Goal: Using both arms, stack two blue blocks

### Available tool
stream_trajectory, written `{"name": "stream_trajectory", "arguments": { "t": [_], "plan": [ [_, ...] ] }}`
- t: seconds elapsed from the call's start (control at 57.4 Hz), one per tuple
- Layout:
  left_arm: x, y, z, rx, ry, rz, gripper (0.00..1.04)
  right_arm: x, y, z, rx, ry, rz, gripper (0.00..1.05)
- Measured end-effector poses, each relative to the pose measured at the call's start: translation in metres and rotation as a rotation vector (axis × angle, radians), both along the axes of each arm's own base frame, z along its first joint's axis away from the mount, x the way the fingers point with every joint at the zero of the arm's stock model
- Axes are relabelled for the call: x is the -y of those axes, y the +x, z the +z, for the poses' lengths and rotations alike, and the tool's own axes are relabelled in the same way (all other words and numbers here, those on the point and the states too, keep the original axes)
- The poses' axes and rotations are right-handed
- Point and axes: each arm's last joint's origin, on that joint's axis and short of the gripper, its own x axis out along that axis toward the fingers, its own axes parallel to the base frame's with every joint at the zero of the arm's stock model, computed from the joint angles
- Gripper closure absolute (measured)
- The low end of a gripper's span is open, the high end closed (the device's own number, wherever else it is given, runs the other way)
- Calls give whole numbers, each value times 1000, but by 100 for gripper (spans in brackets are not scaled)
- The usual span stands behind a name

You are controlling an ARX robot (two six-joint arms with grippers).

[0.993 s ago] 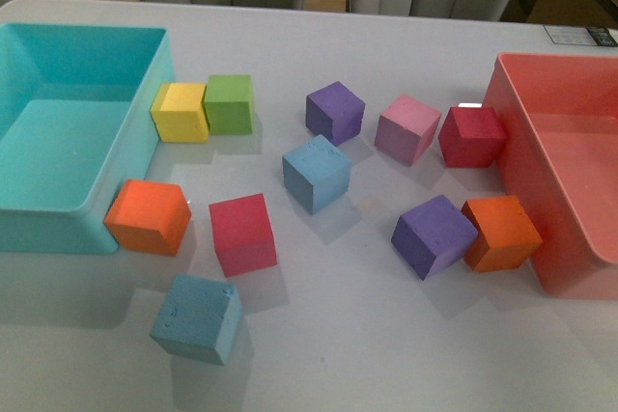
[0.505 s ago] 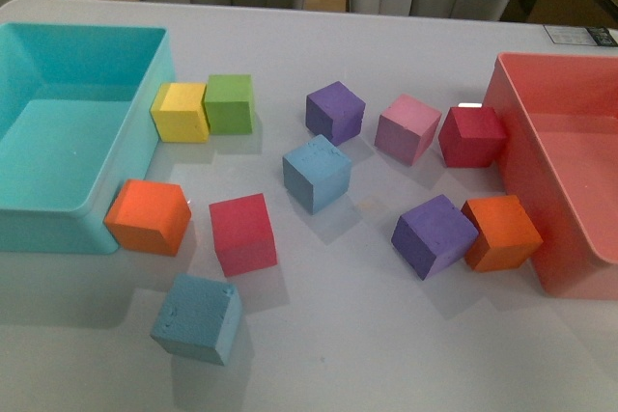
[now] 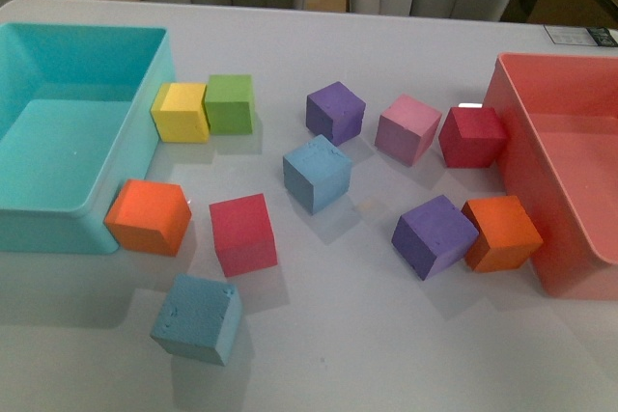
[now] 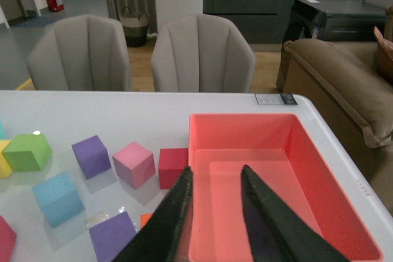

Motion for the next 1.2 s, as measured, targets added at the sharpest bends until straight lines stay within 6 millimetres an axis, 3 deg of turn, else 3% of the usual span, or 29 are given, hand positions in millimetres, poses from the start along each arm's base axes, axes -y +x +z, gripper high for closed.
{"name": "stream_trajectory", "arguments": {
  "t": [0.087,0.209,0.401,0.557,0.766,1.202],
  "plan": [
    [12,11,-1,-140,8,-66,9,0,0,0,1,0,0,57],
    [30,27,-6,-199,1,-99,9,0,0,0,1,0,0,35],
    [64,58,-41,-308,-23,-73,9,0,0,0,1,0,0,7],
    [84,71,-80,-400,-17,-69,9,0,0,0,1,0,0,9],
    [100,79,-116,-485,27,-56,9,0,0,0,1,0,0,9],
    [127,99,-146,-532,75,-54,9,0,0,0,1,0,0,9]
  ]
}}
